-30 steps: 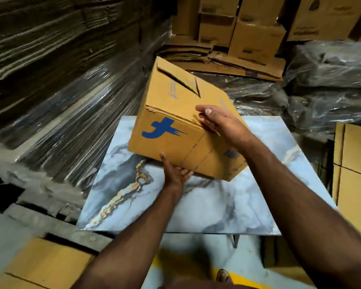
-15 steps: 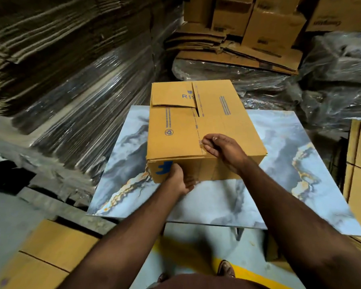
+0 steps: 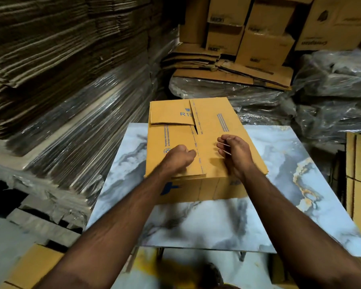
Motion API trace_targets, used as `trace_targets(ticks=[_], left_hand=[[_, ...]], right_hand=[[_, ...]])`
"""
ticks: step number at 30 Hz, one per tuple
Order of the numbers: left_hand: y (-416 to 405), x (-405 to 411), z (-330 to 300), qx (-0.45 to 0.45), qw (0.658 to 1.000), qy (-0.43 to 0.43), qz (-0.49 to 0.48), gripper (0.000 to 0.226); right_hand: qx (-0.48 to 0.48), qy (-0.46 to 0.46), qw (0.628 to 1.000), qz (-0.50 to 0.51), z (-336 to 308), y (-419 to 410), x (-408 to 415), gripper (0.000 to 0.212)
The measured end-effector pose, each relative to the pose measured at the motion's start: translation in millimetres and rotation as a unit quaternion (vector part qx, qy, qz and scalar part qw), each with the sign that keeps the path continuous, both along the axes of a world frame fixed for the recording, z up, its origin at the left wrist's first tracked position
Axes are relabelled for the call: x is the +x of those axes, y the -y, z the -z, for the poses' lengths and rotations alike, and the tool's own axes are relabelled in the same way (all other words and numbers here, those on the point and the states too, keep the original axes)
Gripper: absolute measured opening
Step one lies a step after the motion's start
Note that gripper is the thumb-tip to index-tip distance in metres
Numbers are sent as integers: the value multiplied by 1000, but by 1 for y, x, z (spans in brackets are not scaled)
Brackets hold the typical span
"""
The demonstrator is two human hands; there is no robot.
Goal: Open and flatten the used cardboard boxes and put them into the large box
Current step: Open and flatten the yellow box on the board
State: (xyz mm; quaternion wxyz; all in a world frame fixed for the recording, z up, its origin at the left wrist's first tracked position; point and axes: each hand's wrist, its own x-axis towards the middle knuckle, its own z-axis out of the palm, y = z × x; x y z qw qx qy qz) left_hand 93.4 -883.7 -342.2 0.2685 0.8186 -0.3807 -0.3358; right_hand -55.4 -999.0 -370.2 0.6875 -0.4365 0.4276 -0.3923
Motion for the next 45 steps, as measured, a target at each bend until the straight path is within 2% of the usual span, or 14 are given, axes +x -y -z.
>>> trace_targets(ticks=[2,5,7,10,14,16,18,22,25,31,32,36,39,45], left_hand=[[17,-2,6,37,992,122,-2,41],[39,-11,15,73,974,216,-1,68],[49,-14,21,103,967,232,4,84],[57,-16,32,132,967,217,-3,102],[62,-14,39,149,963,225,-8,112],[63,-12,34,159,961,225,-16,110],[66,-11,22,167,954,249,-22,100],[66,-7,-12,112,929,353,-23,67],[62,5,-37,67,918,389,-48,46],[50,35,-51,36,926,365,-84,38],[48,38,-51,33,929,357,-88,37],[36,50,-56,0,944,311,-110,32],[31,57,-62,-25,949,286,-129,31],[48,64,-75,-38,953,271,-130,32]], right_hand=[[-32,-41,999,-9,-5,19,3,22],[-69,-73,994,-33,-15,50,15,21],[-72,-109,989,-65,-12,72,30,17],[-79,-214,967,-111,-1,97,58,18],[-224,-372,894,-114,13,105,78,25],[-346,-419,833,-103,27,98,74,29],[-422,-437,785,-120,38,93,69,27],[-476,-449,739,-160,38,93,68,30],[-521,-472,689,-177,37,90,66,35],[-559,-504,602,-266,33,76,65,53],[-561,-501,602,-267,32,73,66,54],[-545,-484,640,-243,25,68,68,51],[-552,-484,642,-221,17,65,69,52],[-628,-422,649,-78,-36,53,58,37]])
